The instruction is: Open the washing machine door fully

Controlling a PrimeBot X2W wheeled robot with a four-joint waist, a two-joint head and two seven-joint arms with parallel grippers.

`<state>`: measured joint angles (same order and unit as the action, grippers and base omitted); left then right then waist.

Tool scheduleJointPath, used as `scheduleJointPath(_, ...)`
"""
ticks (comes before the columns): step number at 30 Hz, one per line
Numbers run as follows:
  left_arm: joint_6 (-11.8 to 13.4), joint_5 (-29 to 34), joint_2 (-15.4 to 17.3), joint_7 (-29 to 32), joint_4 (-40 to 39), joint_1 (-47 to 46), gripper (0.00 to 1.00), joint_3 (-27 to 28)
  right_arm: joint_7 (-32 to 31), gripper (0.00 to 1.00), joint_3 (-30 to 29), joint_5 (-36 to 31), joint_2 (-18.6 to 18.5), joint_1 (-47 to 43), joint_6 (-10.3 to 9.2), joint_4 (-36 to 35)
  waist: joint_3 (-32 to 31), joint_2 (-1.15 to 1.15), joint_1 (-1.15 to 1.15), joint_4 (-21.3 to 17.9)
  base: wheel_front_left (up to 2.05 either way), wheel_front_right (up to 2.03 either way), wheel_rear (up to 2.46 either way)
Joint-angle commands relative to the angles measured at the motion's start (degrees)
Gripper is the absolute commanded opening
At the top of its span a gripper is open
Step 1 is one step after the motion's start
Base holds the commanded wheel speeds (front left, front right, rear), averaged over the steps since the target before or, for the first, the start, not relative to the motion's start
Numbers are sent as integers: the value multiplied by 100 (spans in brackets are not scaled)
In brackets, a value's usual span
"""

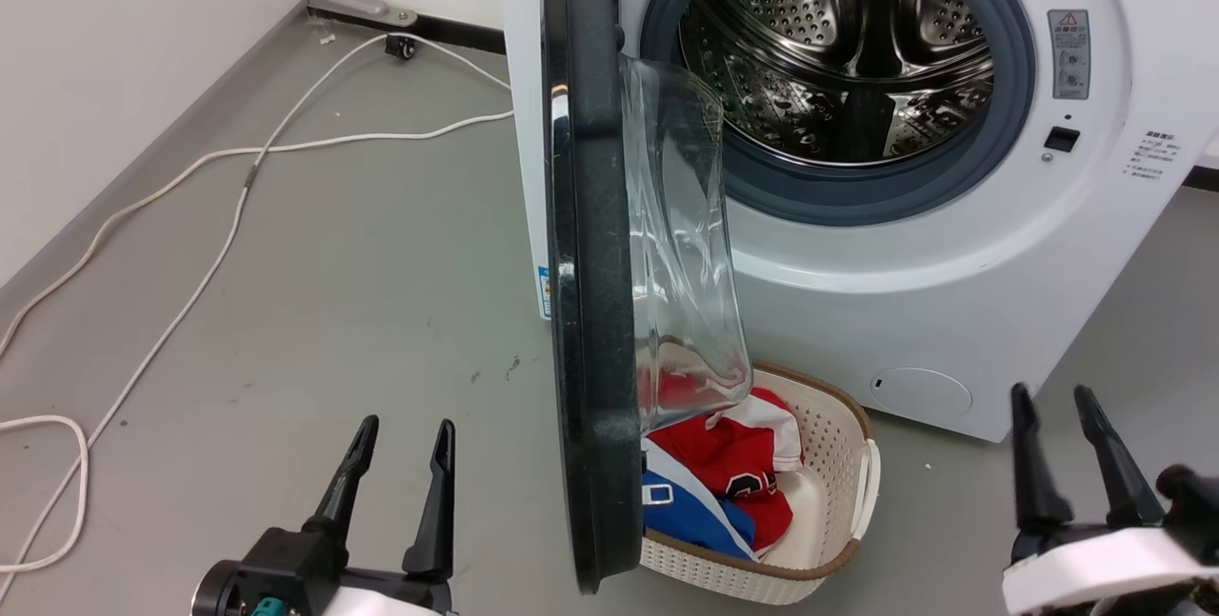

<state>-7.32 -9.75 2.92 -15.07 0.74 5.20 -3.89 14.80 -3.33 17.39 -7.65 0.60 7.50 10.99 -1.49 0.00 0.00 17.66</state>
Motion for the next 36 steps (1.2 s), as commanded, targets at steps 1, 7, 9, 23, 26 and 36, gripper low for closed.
scheduleJointPath(1,-1,21,-5,-16,14,36,100,-14,28,100,-11,-106,4,-49,-2,-59,-1,0,0,-6,0,0,0)
scheduleJointPath(7,-11,104,-3,-16,119,45,100,-91,45,100,46,-495,244,-308,-2,-259,3,0,0,-56,0,0,0)
scheduleJointPath(9,-13,101,-4,-16,146,47,100,-98,41,100,26,-530,291,-352,-2,-310,5,0,0,-58,0,0,0)
scheduleJointPath(23,-16,136,-5,-16,303,63,100,-237,43,100,-36,-494,440,-433,-2,-370,21,0,0,-42,0,0,0)
scheduleJointPath(26,-16,134,-5,-16,306,20,100,-241,43,100,-46,-488,450,-430,-2,-364,30,0,0,-35,0,0,0)
scheduleJointPath(36,-15,156,-4,-16,-28,-90,0,-146,44,100,-100,-504,466,-379,-2,-294,45,0,0,-30,0,0,0)
